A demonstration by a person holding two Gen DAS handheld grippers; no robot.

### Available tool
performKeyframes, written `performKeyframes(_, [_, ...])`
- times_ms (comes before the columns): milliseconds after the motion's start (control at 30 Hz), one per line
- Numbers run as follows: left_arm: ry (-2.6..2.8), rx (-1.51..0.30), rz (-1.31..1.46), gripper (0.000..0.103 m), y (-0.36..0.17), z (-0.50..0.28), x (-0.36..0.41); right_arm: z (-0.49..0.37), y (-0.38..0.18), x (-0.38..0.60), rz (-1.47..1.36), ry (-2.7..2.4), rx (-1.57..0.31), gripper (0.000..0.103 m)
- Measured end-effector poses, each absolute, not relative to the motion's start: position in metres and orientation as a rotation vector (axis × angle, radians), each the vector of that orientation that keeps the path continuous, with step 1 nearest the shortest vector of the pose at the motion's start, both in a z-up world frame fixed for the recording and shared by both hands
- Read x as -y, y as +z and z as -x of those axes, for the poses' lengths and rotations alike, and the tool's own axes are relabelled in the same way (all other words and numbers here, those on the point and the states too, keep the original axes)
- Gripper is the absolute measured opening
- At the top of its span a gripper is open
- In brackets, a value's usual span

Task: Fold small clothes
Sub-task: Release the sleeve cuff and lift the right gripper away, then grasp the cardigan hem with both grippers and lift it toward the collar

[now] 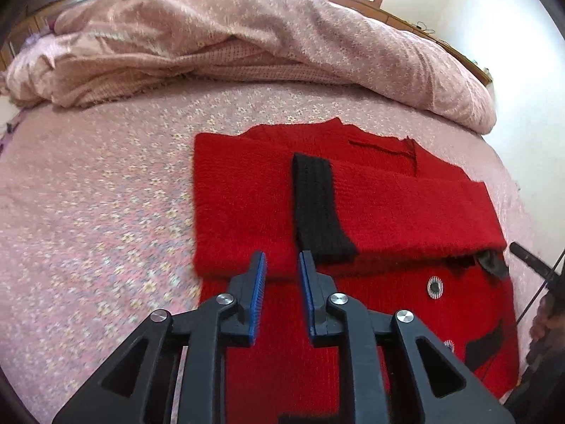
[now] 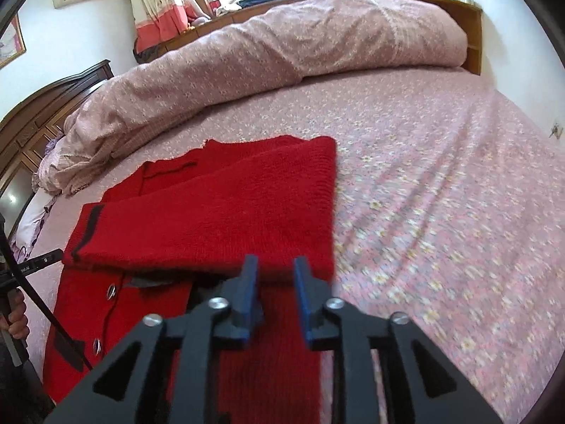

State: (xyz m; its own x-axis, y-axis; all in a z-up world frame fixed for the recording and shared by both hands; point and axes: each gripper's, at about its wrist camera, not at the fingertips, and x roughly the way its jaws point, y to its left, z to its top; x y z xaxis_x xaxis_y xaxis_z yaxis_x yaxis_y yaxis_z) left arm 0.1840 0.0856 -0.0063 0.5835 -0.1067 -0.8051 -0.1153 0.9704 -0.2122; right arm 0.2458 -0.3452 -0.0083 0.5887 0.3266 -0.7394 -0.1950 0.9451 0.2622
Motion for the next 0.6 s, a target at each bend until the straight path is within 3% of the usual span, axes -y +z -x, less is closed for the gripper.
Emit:
performKeyframes(167, [-0.011, -0.961, 0.216, 0.017, -0.009, -0.14, -0.085, -0.211, -0.004, 0.373, -0.188, 0.308, -0.87, 0.033])
performKeyframes(333, [0.003, -0.984, 0.25, 0.022, -0.015, -0.091, -0.098, -0.171, -0.012, 0.414, -0.36, 0.359, -0.879, 0.061])
performKeyframes(600, [-0.037, -1.051, 0.418, 0.027, -0.034, -0.034, -0.112, -0.116, -0.03, 0.447, -0.592, 0.433, -0.904, 0.072])
